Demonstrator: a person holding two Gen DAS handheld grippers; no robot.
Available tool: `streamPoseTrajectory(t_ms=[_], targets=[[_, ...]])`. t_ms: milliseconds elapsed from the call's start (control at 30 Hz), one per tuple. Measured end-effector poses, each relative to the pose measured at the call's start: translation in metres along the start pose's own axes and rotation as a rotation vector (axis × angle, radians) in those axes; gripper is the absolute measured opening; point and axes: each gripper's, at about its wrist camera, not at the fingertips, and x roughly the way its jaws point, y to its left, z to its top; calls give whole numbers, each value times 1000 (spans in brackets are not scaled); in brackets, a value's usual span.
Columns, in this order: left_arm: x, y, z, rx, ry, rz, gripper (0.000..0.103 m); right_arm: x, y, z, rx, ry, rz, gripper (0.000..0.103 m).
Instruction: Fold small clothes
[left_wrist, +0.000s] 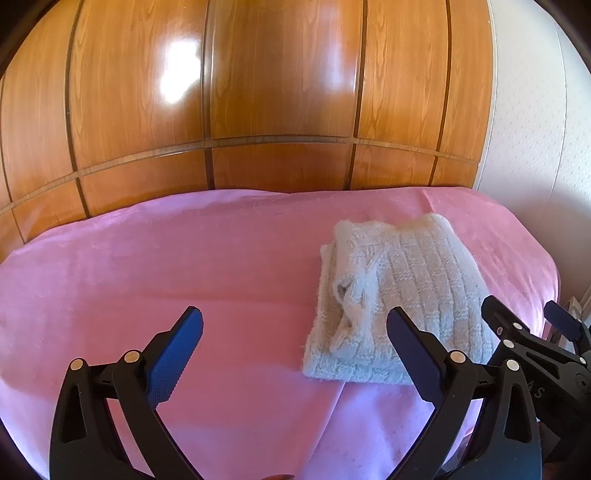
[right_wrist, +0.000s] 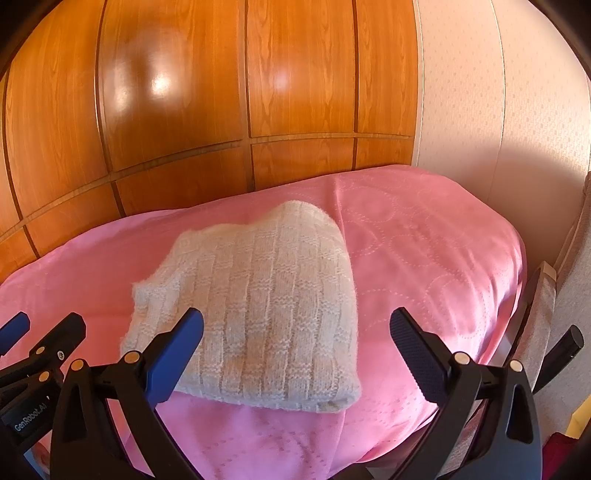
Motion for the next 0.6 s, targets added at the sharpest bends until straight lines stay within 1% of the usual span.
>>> streamPoseTrajectory(t_ms=[267,367,500,600], targets=[[1,0,-1,7,1,-2,99,3,2,-1,-8,11,6,101],[0,1,-1,-6,-14,-3,99,3,2,-2,-8,12,8,101],[4,3,-2,-4,0,4,99,3,2,-2,-7,13,9,101],[9,2,-2,-11,25,13,99,2,1,-1,-6,8,11,101]])
